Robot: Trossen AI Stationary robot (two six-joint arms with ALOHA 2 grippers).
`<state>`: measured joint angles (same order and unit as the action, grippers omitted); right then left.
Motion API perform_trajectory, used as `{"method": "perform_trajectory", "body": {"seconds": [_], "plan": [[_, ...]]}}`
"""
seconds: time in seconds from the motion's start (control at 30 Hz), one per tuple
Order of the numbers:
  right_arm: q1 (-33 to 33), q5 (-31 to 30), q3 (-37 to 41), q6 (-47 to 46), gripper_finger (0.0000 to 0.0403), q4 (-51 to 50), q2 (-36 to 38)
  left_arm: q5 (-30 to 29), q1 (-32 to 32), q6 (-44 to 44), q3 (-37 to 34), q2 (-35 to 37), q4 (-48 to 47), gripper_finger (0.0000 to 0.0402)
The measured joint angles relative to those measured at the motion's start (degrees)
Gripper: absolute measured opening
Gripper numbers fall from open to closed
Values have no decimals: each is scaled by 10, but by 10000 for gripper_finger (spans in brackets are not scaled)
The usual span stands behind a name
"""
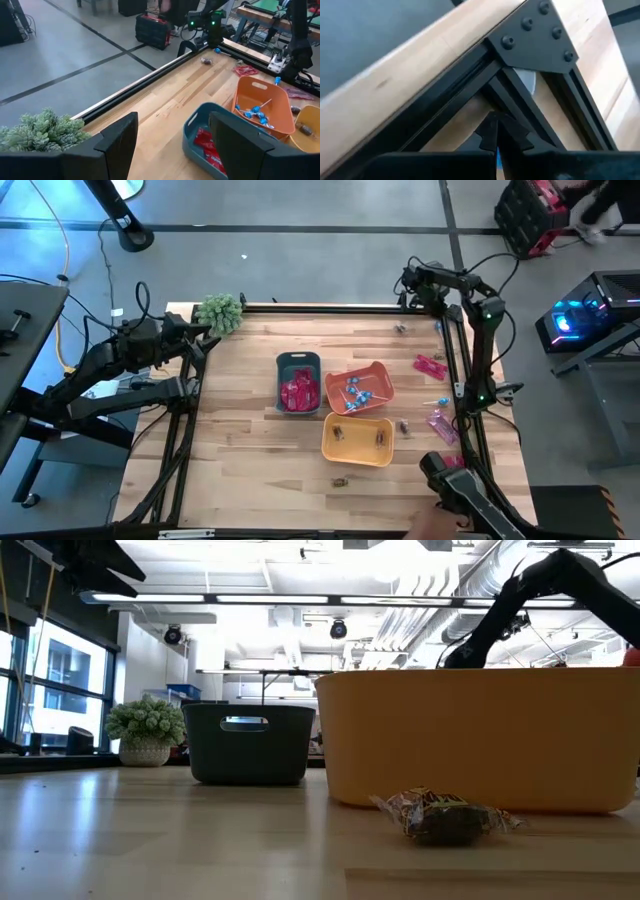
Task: Sort candy
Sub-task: Put the blue lollipop into the orange bin
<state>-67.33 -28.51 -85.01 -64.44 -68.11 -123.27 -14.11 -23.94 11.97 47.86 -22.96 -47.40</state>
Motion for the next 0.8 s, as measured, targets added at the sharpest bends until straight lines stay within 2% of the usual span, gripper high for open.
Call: {"method": "perform_trajectory", "body": {"seconds": [0.23,0.33,0.5,0.67,0.8], "plan": [[9,-5,-5,50,0,-4,-26,1,0,33,0,0,-25,239],[17,26,-2,94,0,-33,-18,1,0,34,0,0,-32,239],[56,54,-3,75,0,-94,-8,1,0,34,0,0,-28,239],[105,72,-3,81,0,-87,11,3,0,40,0,0,-28,239],[132,52,-3,82,0,-96,42,8,0,40,0,0,-28,239]]}}
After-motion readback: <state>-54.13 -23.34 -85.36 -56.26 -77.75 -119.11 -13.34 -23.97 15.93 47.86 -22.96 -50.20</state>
